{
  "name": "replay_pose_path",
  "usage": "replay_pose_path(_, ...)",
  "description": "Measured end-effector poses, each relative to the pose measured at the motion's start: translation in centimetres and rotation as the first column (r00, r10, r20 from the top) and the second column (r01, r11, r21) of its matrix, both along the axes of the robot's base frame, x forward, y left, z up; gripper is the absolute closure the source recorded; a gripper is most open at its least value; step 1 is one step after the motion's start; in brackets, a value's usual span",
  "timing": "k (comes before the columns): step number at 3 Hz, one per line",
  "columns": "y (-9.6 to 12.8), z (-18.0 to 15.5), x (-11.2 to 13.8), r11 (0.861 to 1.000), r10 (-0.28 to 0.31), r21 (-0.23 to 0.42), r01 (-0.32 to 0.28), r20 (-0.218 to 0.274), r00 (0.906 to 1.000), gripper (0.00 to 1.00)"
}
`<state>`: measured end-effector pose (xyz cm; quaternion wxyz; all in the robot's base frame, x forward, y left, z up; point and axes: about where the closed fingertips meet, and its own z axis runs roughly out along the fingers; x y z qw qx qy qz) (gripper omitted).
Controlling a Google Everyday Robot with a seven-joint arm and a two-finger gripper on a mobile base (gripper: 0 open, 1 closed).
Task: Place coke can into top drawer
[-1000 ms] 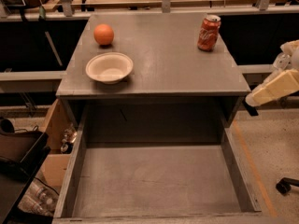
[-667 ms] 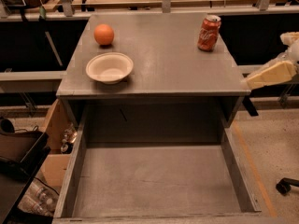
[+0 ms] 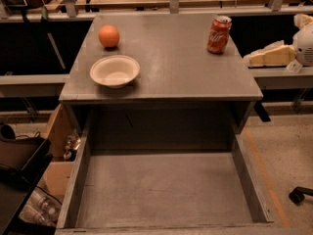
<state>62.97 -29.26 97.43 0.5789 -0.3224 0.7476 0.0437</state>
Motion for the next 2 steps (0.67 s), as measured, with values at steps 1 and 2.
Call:
replay_pose_path(1, -0.10, 0.04, -0.11, 1.000, -0.003, -0.004, 0.003, -0.003, 1.0000, 0.00)
replay_pose_path(2, 0.26, -0.08, 0.63, 1.000, 0.000, 0.013, 0.000, 0.012, 0.9999, 0.00)
